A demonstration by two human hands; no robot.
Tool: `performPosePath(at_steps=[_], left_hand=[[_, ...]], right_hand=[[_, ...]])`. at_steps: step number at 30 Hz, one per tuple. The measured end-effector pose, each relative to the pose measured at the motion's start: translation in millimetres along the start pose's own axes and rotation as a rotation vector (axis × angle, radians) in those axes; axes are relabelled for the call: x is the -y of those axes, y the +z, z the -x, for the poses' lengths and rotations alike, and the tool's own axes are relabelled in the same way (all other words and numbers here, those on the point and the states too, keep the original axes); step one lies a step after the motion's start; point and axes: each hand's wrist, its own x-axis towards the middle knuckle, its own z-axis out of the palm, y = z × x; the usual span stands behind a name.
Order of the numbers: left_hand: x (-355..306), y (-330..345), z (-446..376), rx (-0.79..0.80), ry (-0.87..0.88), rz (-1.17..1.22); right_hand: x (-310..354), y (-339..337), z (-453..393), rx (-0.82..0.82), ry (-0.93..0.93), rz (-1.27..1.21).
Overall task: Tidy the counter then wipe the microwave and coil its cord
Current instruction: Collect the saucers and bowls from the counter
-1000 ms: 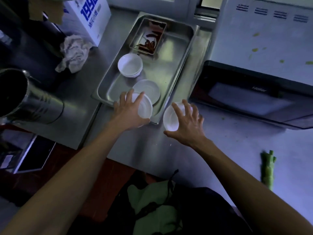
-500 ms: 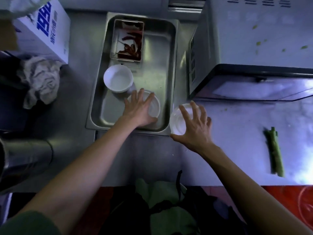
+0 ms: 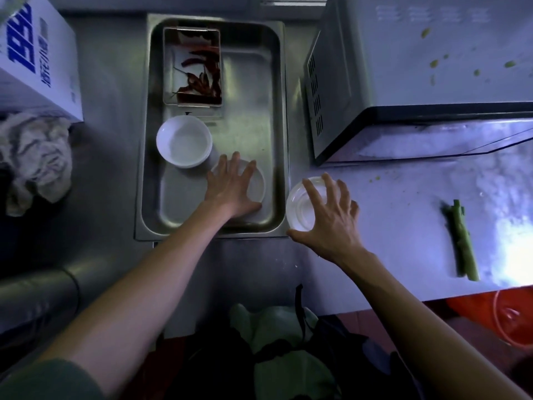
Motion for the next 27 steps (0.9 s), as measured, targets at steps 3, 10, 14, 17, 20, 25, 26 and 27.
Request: performPosePath(at_steps=[3, 10, 14, 17, 20, 25, 26, 27], left_hand=[[2, 3, -1, 0.012, -0.014, 0.009], [-2, 7, -4, -0.006, -0.029, 0.015], [-8, 11, -8, -0.015, -0.024, 0.020], [-16, 13, -10, 0.006, -0.005, 0.027], [-21, 11, -5, 0.004, 0.026, 0.009], [-2, 2, 15, -0.057, 0.019, -0.005], [5, 0, 20, -0.048, 0.005, 0.020], [12, -3, 27, -0.044, -0.007, 0.051]], right_hand=[[2, 0, -5, 0.000, -0.015, -0.009], [-2, 4, -1, 0.012, -0.027, -0.016], [-7, 5, 5, 0.003, -0.009, -0.023], [-11, 5, 8, -0.008, 0.003, -0.031], [-12, 3, 7, -0.018, 0.003, -0.032], [-1, -5, -6, -0.051, -0.042, -0.040], [5, -6, -11, -0.055, -0.053, -0.041], [11, -6, -15, -0.057, -0.067, -0.042]])
